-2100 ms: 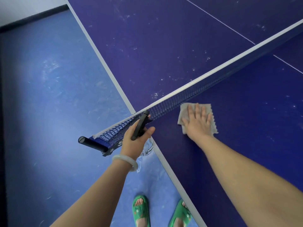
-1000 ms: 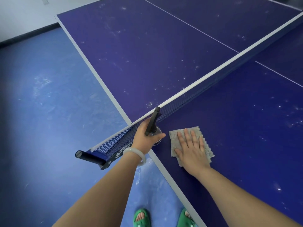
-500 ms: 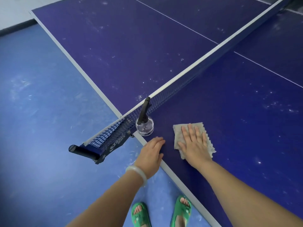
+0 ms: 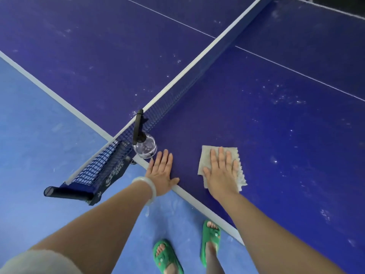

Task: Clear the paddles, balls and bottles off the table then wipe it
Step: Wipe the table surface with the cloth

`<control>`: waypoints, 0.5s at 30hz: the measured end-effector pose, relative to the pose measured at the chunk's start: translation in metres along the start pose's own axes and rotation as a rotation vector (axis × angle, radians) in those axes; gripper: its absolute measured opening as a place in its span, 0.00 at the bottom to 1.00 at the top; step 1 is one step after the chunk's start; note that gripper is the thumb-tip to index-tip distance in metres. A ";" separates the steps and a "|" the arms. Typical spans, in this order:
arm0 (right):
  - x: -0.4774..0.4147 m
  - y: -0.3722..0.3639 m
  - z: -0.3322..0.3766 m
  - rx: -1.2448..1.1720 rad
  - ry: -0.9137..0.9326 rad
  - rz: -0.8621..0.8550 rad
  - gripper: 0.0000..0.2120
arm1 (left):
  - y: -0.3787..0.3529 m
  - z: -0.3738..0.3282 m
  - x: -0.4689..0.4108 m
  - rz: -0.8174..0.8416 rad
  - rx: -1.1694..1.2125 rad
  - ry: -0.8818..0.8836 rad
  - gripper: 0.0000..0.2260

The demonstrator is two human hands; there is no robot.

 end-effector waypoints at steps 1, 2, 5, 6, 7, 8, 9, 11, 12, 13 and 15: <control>0.007 -0.001 0.017 -0.020 -0.013 -0.016 0.34 | 0.000 0.000 0.001 -0.009 -0.022 0.008 0.38; 0.020 -0.002 0.033 -0.030 0.021 -0.025 0.33 | 0.000 -0.001 0.001 -0.025 -0.043 0.013 0.38; 0.060 -0.009 0.041 0.031 0.238 -0.018 0.30 | -0.002 -0.001 0.000 -0.048 -0.059 0.015 0.40; 0.070 -0.007 0.026 0.050 0.267 -0.029 0.29 | -0.002 -0.001 -0.001 -0.049 -0.053 0.012 0.40; 0.076 -0.007 0.006 0.062 0.263 -0.056 0.29 | -0.002 -0.001 -0.001 -0.051 -0.045 0.013 0.40; 0.079 -0.006 -0.019 0.083 0.231 -0.073 0.29 | -0.001 -0.001 0.000 -0.056 -0.039 0.018 0.40; 0.078 -0.006 -0.045 0.114 0.179 -0.074 0.28 | 0.001 -0.002 0.001 -0.063 -0.040 0.020 0.40; 0.070 -0.004 -0.083 0.106 0.015 -0.052 0.31 | 0.004 -0.008 0.004 -0.106 -0.035 0.023 0.41; 0.066 -0.002 -0.089 0.056 -0.083 -0.053 0.32 | 0.007 -0.012 0.006 -0.141 -0.032 0.020 0.41; 0.060 -0.001 -0.085 -0.009 -0.173 -0.074 0.34 | 0.009 -0.017 0.009 -0.178 -0.034 0.008 0.41; 0.056 -0.001 -0.055 -0.079 -0.268 -0.083 0.35 | 0.008 -0.037 0.011 -0.232 -0.055 -0.047 0.42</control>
Point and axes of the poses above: each hand's wrist, its own x-axis away from the middle knuckle, its own y-axis out of the back of the hand, z = x × y, the point moved 6 cm from there along -x, towards the middle knuckle, and after that the axes turned 1 degree about -z, right-handed, at the moved point
